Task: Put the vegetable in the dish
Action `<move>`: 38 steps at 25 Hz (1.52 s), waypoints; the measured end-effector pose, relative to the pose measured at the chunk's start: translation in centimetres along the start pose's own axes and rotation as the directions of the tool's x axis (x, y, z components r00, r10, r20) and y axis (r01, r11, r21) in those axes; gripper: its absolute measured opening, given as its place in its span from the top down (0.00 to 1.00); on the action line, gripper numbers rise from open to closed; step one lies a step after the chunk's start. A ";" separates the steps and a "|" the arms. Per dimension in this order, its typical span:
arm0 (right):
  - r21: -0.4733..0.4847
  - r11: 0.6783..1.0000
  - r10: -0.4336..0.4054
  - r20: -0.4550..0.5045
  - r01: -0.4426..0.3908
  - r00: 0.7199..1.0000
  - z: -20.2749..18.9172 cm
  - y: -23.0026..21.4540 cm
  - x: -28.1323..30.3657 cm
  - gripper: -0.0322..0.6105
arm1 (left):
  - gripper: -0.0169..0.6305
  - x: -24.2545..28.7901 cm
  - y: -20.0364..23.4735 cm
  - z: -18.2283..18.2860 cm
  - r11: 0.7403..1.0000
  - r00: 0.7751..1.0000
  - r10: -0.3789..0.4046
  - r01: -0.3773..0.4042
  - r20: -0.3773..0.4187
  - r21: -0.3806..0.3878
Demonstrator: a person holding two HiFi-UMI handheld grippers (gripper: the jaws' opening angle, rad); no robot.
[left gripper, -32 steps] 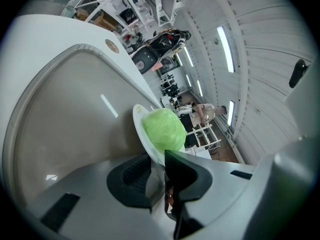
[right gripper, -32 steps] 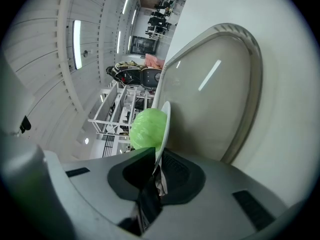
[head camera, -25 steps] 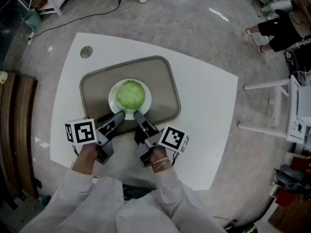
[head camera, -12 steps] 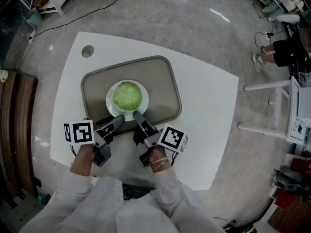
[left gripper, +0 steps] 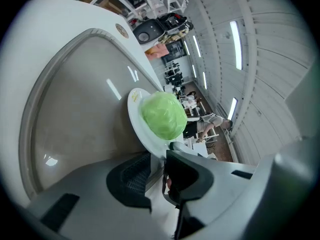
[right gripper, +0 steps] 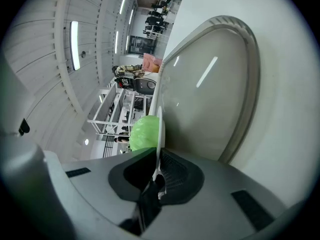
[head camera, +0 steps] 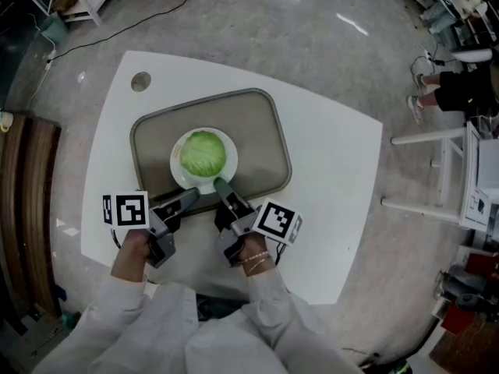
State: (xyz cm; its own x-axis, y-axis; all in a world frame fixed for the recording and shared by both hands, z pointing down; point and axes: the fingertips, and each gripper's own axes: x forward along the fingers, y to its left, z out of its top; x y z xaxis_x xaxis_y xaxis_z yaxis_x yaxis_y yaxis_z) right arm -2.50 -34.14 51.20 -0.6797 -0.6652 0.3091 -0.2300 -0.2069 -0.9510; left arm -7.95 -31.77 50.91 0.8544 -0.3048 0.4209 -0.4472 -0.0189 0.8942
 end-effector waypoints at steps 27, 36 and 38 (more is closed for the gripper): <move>-0.010 0.991 -0.132 0.012 0.132 0.991 -1.2 -0.5 -1.4 0.90 | 0.89 -0.2 0.3 0.5 1.000 0.999 0.006 -0.005 0.046 -0.025; 0.003 0.988 -0.156 0.032 0.156 0.987 -0.1 -1.2 -1.2 0.90 | 0.89 0.0 0.1 0.2 1.000 1.000 0.000 0.000 0.005 -0.003; 0.001 0.983 -0.181 0.032 0.181 0.983 -0.2 -1.4 -1.2 0.90 | 0.89 0.1 0.3 0.3 1.000 1.000 -0.004 0.004 0.012 -0.006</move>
State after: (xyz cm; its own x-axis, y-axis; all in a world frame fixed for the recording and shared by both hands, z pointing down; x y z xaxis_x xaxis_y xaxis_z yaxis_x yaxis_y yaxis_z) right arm -1.45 -32.93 52.10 -0.6042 -0.6391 0.4759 -0.3485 -0.3251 -0.8791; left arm -8.11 -32.07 51.16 0.8530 -0.3160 0.4154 -0.4423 -0.0149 0.8968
